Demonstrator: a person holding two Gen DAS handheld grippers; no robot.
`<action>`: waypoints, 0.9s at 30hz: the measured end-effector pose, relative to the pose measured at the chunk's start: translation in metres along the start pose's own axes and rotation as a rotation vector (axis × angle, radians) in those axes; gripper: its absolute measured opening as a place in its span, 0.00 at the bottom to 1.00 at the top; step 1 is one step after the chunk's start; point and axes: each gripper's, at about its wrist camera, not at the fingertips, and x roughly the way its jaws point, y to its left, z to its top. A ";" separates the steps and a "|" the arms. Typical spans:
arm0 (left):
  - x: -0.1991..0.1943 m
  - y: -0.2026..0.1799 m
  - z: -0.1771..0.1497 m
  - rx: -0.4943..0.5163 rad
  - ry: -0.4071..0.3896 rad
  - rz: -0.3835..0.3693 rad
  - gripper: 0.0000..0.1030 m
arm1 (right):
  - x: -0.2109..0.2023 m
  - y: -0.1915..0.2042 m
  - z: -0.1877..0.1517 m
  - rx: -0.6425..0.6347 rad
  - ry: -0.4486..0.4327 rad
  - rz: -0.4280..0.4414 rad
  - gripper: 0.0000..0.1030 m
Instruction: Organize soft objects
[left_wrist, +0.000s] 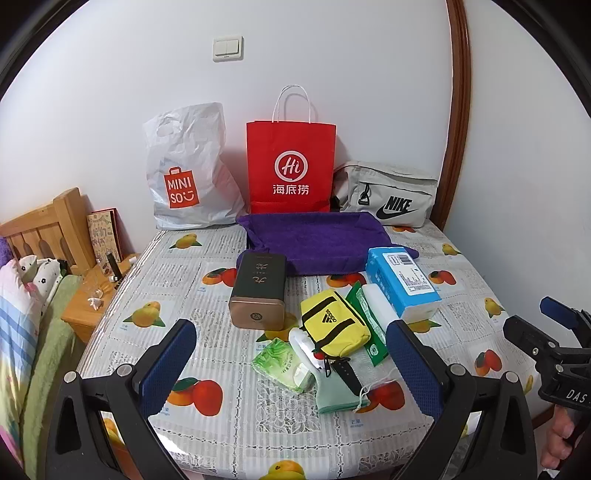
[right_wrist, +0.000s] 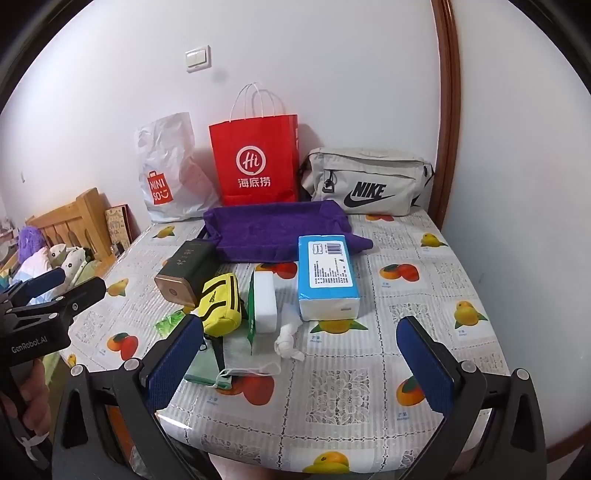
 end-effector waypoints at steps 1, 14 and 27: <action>-0.001 0.000 0.001 -0.001 0.000 0.001 1.00 | 0.000 0.000 0.000 0.001 -0.001 0.002 1.00; -0.007 0.003 0.004 -0.003 -0.004 0.000 1.00 | -0.002 0.000 -0.002 0.002 -0.005 0.002 1.00; -0.009 0.004 0.005 -0.004 -0.007 0.002 1.00 | -0.004 0.003 -0.003 -0.001 -0.008 0.005 1.00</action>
